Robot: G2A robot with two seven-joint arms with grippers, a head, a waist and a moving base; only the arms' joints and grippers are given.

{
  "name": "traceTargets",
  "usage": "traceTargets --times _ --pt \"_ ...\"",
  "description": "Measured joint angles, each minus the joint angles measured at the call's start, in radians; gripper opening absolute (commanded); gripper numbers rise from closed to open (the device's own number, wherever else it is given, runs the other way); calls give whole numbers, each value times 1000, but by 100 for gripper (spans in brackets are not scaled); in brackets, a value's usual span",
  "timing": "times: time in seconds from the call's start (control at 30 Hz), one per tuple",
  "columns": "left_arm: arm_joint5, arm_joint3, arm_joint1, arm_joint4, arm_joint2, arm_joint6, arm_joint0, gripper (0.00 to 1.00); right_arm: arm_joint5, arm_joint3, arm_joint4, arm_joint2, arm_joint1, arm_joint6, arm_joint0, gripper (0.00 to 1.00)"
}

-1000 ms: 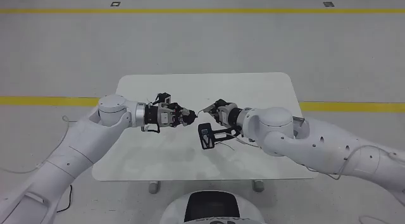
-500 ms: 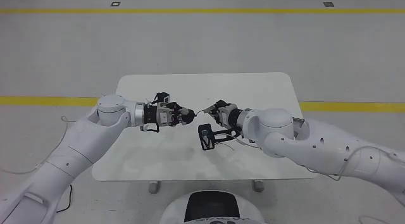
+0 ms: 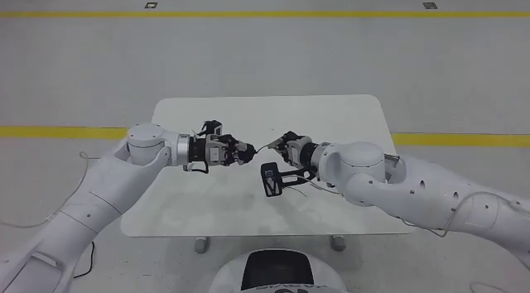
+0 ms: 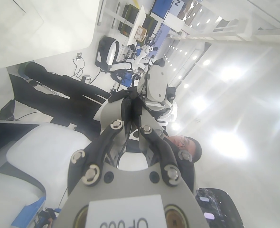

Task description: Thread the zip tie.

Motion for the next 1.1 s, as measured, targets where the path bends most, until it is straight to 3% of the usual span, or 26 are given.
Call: traceTargets --times 1.1 --pt "0 -19 -1 47 -25 -7 17 0 0 -9 0 0 6 -3 -19 0"
